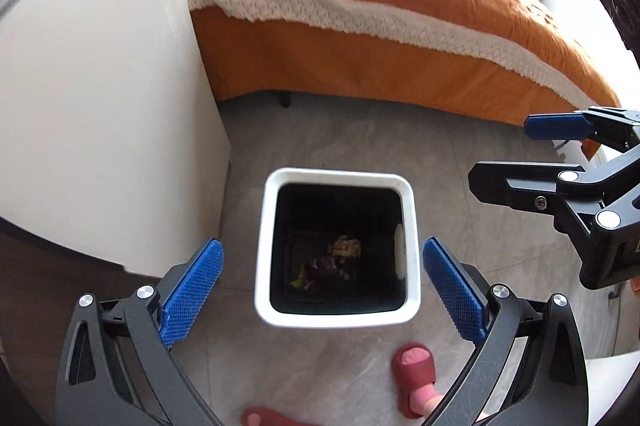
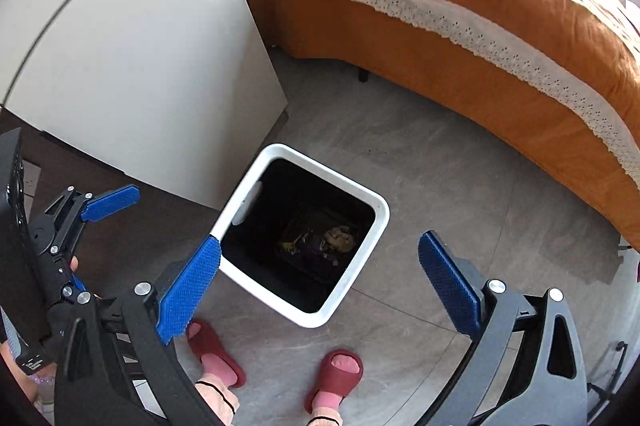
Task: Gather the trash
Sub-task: 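Carry both items over the white bin and open both tools to drop them, then move both tools back toward the desk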
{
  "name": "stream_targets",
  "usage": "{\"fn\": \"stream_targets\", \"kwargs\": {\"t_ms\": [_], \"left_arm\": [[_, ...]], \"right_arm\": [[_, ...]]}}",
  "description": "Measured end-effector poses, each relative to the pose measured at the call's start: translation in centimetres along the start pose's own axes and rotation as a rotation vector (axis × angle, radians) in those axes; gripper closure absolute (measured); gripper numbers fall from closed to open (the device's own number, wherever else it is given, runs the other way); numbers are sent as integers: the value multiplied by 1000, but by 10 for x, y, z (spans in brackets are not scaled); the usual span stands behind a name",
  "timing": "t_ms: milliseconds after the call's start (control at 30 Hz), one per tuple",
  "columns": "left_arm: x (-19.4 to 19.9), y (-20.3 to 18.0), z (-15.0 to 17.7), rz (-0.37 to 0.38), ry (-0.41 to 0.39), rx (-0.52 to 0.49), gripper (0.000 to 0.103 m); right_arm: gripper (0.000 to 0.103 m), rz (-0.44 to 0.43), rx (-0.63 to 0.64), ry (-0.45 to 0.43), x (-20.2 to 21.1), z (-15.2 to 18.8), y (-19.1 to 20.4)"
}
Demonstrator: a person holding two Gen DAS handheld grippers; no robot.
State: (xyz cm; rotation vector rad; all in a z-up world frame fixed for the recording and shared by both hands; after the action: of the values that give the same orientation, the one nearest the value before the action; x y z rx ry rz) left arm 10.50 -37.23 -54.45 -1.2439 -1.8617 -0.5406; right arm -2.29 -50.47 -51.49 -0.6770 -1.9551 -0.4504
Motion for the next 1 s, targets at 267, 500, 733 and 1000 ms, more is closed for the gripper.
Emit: {"fn": "stream_targets", "kwargs": {"t_ms": [267,500,733,1000], "left_arm": [[98,-3,-44,-53,-97,-20,5],[192,3,-75,-128,-184,-2,5],[286,24,-100,-213,-284,68,5],[353,61,-104,-326,-347,154,5]], "right_arm": [[4,-20,40,-132,98,-47,40],[4,-72,126,-305,196,-91,96],[4,-132,156,-434,267,-115,132],[4,-203,228,-488,301,-132,177]]}}
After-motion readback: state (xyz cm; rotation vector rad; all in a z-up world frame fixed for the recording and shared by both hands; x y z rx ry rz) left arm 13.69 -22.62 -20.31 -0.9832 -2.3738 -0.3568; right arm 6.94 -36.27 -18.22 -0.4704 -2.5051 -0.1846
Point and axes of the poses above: each gripper's, at about its wrist camera, not at the fingertips, and x roughly against the way its jaws point, y to its left, z to its underside, the point moved 4 cm from there along -x, roughly the way its jaws point, and after that the axes turned 8 degrees about -y, right-handed, at the moved point
